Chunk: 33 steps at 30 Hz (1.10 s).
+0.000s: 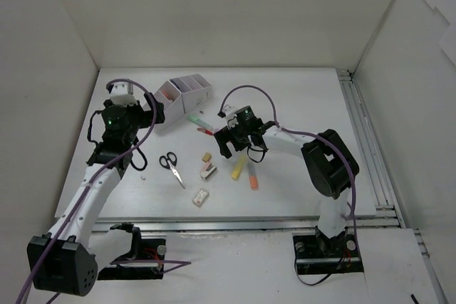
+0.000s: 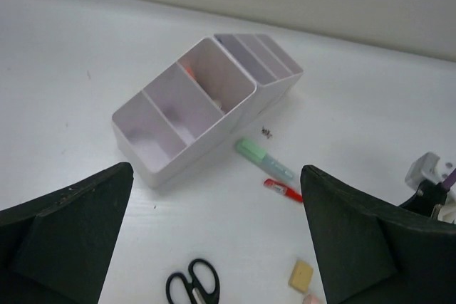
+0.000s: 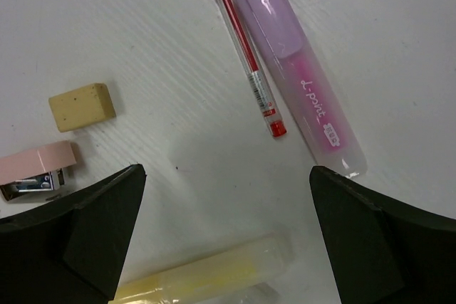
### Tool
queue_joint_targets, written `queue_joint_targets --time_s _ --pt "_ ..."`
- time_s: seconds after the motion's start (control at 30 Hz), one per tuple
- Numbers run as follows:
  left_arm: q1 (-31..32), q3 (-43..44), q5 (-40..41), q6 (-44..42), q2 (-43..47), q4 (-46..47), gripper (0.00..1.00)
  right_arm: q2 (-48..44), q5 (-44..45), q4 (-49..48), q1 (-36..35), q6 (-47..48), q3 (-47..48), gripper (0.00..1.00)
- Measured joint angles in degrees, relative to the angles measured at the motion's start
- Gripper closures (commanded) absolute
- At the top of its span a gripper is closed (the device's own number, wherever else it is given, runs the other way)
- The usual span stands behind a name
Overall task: Sort the stationery into containers
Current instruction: Pick up the pen from the center of the board.
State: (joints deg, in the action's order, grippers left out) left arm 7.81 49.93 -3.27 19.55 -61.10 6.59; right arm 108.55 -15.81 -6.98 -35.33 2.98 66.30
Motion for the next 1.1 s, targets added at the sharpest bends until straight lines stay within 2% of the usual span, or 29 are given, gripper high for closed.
queue_joint_targets --time_s 0.2,0.4,0.5,0.6,0.63,0.73,0.83,0.9,1.1 --pt "0.0 -2.8 5.0 0.9 5.8 -6.8 0.00 4.7 -0.5 0.5 0.0 -1.2 4.7 0.02" --pt "0.0 -2.8 7.8 1.0 9.3 -8.0 0.00 7.6 -0.3 0.4 0.0 -0.9 8.0 0.13" --pt "0.0 -2.8 8.5 0.8 9.3 -9.0 0.00 8.7 -0.3 0.2 0.0 0.3 9.2 0.26" --pt "0.0 -2.8 9.3 0.7 9.3 -10.0 0.00 9.5 0.2 -0.5 -0.5 2.7 9.8 0.47" --pt "0.0 -2.8 9.5 0.7 9.3 -10.2 0.01 9.6 0.6 -0.6 -0.7 3.5 9.8 0.59" --pt "0.0 -2.8 9.6 0.7 9.2 -10.4 0.00 10.1 1.6 -1.4 -1.8 5.9 9.8 0.81" --pt "0.0 -2.8 9.6 0.7 9.1 -10.4 0.00 10.2 2.3 -2.1 -3.1 7.7 9.8 0.95" --pt "0.0 -2.9 9.6 0.7 8.9 -10.5 0.01 10.2 3.2 -2.7 -4.1 8.7 9.5 1.00" --pt "0.0 -2.9 8.1 0.8 8.4 -10.9 0.01 6.9 4.7 -6.4 -6.6 10.8 4.0 1.00"
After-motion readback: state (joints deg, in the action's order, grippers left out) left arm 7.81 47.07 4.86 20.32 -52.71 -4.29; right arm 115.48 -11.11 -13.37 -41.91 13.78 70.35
